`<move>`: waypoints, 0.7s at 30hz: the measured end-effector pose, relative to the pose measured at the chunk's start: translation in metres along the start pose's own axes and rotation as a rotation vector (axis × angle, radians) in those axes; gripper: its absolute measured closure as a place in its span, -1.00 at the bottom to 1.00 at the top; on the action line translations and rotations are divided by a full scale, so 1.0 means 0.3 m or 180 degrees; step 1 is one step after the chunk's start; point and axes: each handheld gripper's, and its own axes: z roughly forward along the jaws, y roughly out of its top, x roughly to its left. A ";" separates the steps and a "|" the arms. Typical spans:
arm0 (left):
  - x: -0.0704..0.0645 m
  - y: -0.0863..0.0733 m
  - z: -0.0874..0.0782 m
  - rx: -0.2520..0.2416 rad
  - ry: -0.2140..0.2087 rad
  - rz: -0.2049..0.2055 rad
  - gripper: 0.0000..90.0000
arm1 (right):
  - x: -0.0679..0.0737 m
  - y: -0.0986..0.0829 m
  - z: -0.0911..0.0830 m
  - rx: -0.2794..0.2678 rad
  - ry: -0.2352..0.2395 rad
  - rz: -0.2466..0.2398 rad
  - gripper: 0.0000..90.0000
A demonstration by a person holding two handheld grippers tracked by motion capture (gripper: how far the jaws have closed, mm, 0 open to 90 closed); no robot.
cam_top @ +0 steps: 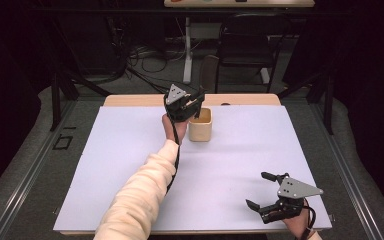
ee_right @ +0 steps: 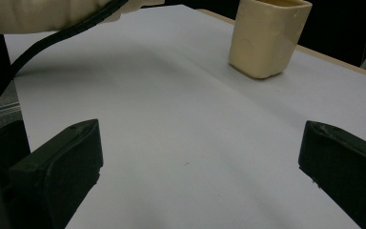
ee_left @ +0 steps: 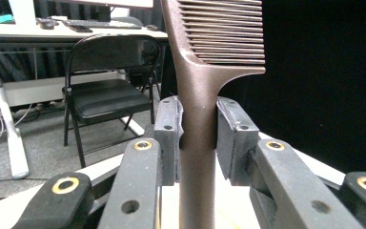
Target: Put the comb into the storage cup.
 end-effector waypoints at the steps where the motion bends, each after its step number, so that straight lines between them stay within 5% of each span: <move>1: 0.002 -0.002 0.000 0.0002 0.0001 -0.0008 0.61 | 0.000 0.000 0.000 0.0008 0.0001 0.0000 -0.99; 21: 0.017 -0.025 0.017 0.0119 0.0009 -0.0016 0.61 | 0.000 0.000 0.000 0.0002 0.0002 0.0001 -0.99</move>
